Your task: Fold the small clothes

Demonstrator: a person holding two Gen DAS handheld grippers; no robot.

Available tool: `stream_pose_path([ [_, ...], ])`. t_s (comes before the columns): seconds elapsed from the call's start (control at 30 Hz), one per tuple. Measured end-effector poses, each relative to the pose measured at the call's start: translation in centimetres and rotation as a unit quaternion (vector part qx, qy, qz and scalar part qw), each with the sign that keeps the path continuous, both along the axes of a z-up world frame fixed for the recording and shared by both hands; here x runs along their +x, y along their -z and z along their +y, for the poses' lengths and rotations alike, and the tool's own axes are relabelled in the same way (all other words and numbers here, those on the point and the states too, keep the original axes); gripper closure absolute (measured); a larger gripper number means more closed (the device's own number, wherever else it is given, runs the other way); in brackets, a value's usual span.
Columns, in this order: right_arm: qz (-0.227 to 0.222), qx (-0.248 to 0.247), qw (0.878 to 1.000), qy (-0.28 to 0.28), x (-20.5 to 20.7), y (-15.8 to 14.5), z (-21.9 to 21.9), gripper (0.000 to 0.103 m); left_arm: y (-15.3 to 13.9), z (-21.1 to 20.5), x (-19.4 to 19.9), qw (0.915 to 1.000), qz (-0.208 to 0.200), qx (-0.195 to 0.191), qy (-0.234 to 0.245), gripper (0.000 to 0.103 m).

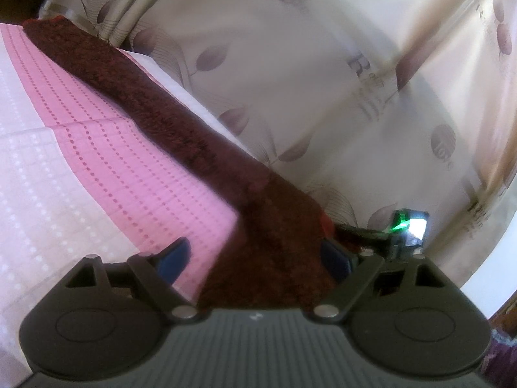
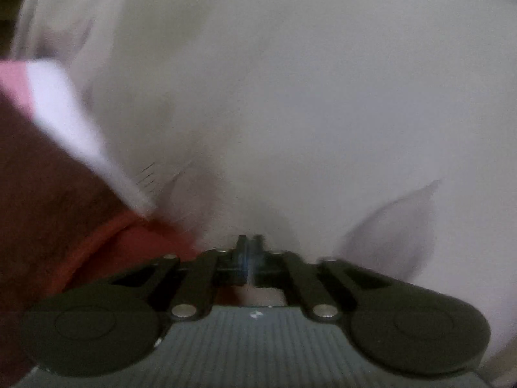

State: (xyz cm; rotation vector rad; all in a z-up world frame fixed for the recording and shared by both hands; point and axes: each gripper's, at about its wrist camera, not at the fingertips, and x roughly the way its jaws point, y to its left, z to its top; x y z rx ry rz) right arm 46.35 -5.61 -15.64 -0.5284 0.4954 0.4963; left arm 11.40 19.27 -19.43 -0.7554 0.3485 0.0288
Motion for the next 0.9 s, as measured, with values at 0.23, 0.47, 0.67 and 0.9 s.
stream_pose_path([
  [0.23,0.029,0.217,0.974,0.055,-2.3,-6.6,-11.3,0.071,0.0,-0.2,0.0,1.0000,-0.001,0.004,-0.002,0.015],
  [0.47,0.036,0.270,0.947,0.168,-13.2,-6.2,-26.8,0.028,-0.5,-0.7,-0.4,0.9995,-0.011,0.029,0.001,0.015],
  [0.67,0.041,0.374,0.830,0.411,-22.5,-1.1,-47.2,0.017,-1.0,-1.3,-0.5,0.9985,-0.014,0.052,-0.001,0.014],
  [0.9,0.064,0.509,0.721,0.466,-25.6,4.3,-58.8,0.017,-1.6,-2.4,-0.6,0.9958,-0.010,0.090,-0.011,0.014],
])
